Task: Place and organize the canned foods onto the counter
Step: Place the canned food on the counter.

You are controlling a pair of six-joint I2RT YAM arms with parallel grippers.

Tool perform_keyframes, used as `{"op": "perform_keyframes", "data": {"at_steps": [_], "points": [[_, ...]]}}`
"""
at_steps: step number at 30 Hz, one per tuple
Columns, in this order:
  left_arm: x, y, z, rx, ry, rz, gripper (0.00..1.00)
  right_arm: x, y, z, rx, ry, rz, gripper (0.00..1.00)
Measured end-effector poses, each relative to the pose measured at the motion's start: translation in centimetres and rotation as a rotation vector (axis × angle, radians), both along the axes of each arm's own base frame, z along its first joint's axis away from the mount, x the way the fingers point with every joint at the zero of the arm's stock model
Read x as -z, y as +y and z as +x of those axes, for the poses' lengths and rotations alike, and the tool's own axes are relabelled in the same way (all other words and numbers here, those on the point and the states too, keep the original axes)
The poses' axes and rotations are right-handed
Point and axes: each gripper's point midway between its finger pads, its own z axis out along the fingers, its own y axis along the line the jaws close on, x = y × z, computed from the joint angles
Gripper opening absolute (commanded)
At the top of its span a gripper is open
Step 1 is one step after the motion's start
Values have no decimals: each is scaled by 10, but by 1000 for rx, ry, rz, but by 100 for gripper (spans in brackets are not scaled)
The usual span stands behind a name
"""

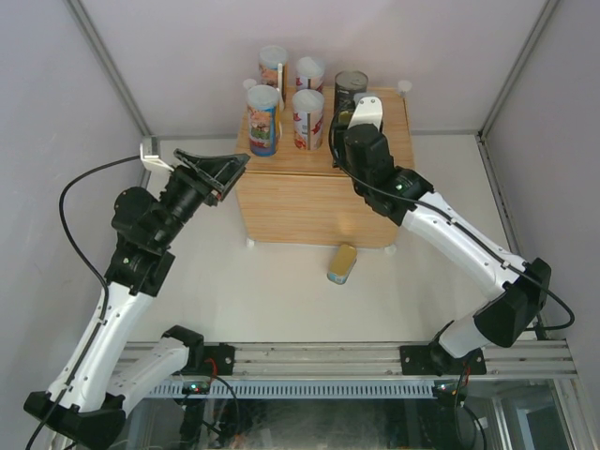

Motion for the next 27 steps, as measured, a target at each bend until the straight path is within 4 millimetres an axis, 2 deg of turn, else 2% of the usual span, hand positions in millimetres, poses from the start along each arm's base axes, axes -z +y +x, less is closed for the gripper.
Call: {"op": "perform_keyframes", "data": {"at_steps": [12, 27], "points": [[1, 1, 3, -5, 4, 1, 70, 0, -2, 4, -3, 0, 9, 30], [0, 3, 4, -11, 4, -6, 70, 0, 6, -1, -21, -1, 2, 32]]}}
